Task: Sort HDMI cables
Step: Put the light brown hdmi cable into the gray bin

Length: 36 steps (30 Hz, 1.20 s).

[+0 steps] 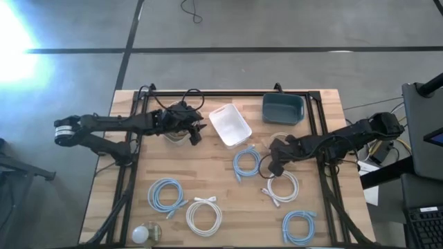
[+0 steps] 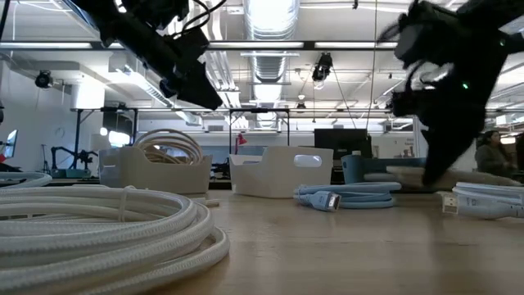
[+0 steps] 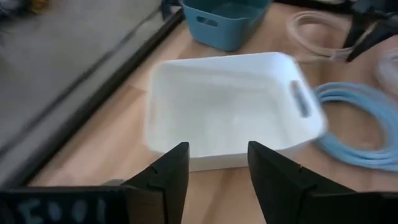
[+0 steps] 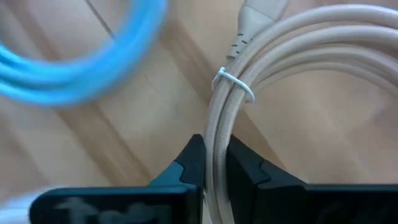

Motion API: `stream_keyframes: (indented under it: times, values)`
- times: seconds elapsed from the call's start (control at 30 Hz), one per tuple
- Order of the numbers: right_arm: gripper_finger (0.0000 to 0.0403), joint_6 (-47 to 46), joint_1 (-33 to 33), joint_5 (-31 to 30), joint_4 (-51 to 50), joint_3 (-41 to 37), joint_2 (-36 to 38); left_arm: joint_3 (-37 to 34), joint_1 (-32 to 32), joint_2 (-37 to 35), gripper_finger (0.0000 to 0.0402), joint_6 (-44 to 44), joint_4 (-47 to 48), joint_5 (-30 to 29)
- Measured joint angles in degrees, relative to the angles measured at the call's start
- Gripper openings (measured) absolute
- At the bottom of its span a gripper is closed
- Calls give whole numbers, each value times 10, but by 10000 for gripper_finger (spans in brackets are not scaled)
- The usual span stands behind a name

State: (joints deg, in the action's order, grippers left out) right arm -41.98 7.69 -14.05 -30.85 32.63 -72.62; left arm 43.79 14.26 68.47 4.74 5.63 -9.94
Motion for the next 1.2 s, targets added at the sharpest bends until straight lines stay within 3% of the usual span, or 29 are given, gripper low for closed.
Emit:
stream_keyframes:
  times: [0.13, 0.33, 0.43, 0.57, 0.7, 0.9, 1.1, 1.2]
  values:
    - [31, 76, 24, -30, 2, 71, 0, 0, -1, 0, 168, 26, 0, 80]
    - [31, 377, 72, -133, 126, 153, 0, 0, -7, 0, 168, 32, -22, 225]
    - [40, 513, 74, -135, 226, 157, -4, 0, -17, 0, 168, 33, -53, 274]
    - [44, 633, 71, -116, 283, 157, -31, 0, -36, 0, 168, 33, -95, 280]
    - [37, 690, 62, -116, 281, 172, -86, 0, -45, 0, 168, 41, -132, 281]
    - [38, 800, 64, -116, 276, 251, -187, 0, -45, 0, 168, 136, -151, 252]
    - [38, 850, 58, -211, 184, 342, -267, 0, -54, 0, 168, 174, -146, 281]
    - [38, 823, 52, -218, 135, 367, -286, 0, -58, 0, 167, 182, -143, 294]
